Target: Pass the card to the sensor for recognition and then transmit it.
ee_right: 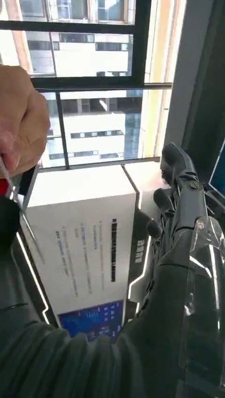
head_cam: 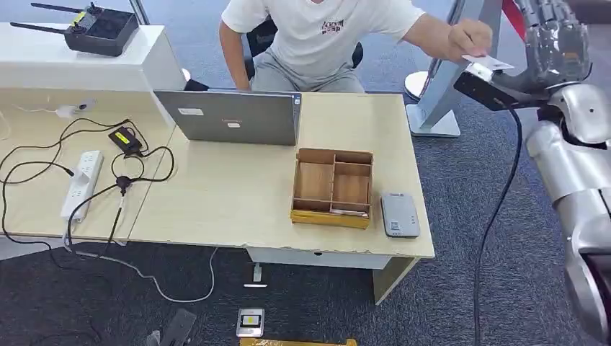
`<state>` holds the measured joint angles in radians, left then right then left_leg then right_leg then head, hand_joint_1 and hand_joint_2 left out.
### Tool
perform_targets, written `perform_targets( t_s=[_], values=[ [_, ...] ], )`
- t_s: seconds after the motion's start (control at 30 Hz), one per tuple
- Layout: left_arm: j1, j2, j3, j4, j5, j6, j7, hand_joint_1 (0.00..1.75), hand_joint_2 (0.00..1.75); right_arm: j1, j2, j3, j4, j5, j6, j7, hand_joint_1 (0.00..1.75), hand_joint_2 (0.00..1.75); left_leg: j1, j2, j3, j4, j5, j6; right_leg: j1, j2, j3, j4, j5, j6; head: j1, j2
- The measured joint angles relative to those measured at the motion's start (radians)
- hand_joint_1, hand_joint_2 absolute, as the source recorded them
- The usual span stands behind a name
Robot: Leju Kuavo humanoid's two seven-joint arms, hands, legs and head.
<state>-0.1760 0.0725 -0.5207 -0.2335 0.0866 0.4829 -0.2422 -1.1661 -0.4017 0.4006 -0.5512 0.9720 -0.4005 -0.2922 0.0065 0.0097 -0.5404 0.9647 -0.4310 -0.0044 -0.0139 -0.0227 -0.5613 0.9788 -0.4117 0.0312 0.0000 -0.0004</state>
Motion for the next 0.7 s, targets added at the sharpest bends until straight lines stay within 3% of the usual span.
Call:
perform_targets(
  t_s=[0.7],
  values=[
    [0.007, 0.001, 0.0, 0.0, 0.026, 0.011, -0.014, 0.0, 0.0, -0.031, 0.031, 0.043, 0.059, -0.056, 0.039, -0.011, 1.75, 1.75, 0.0, 0.0, 0.0, 0.0, 0.0, 0.0, 0.0, 0.0, 0.0, 0.0, 0.0, 0.0, 0.0, 0.0]
  ],
)
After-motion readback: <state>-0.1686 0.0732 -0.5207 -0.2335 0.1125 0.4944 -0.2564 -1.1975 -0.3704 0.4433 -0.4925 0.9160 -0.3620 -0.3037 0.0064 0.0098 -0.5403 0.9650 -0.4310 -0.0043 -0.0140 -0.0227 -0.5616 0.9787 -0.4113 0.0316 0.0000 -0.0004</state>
